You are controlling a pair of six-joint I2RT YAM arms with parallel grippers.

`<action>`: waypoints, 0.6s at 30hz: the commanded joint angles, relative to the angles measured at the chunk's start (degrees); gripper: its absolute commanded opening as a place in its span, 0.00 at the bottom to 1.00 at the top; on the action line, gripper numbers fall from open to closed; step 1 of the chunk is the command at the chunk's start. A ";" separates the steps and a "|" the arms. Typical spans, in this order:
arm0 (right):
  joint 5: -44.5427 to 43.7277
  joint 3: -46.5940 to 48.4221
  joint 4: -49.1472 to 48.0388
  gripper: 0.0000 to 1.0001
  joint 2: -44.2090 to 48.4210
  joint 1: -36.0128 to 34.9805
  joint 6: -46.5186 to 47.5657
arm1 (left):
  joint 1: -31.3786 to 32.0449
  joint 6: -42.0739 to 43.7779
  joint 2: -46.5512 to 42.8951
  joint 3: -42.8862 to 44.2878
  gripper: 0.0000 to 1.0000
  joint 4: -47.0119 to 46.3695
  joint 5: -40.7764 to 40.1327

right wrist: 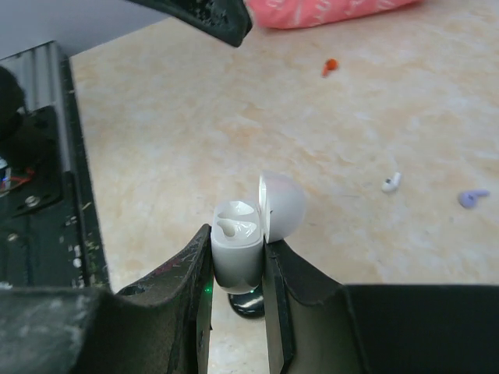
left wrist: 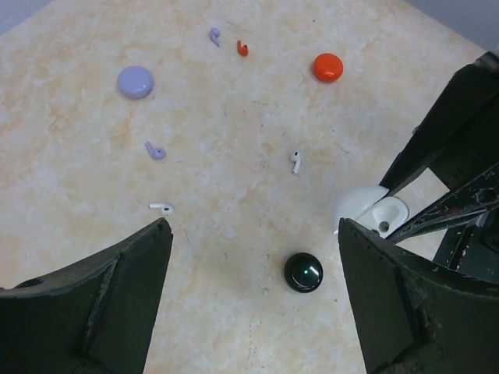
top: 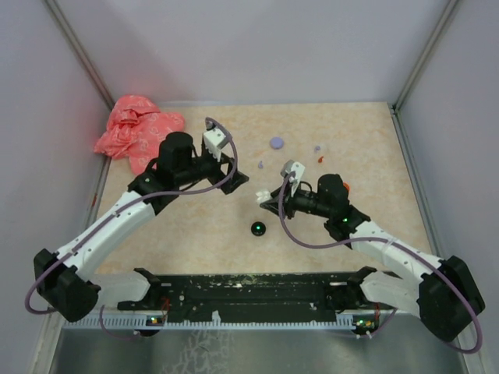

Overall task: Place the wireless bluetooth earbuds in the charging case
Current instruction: Open the charging case, then pick up the earbud from the center of the board.

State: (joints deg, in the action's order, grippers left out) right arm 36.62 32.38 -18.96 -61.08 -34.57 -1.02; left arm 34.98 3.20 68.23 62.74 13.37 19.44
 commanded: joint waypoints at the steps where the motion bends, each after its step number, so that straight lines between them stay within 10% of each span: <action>1: -15.80 -2.60 -1.51 0.00 5.60 0.55 0.98 | -0.05 -5.10 4.38 -1.39 0.90 -3.94 0.67; 18: -49.58 -7.28 14.42 0.00 25.25 0.55 -4.32 | 11.54 -13.01 32.66 9.90 0.74 -7.26 -10.51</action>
State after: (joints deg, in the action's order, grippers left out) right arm -4.93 23.88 -8.82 -38.96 -34.33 -2.68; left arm 44.40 -7.70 96.33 67.57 8.54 12.99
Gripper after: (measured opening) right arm 0.266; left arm 0.760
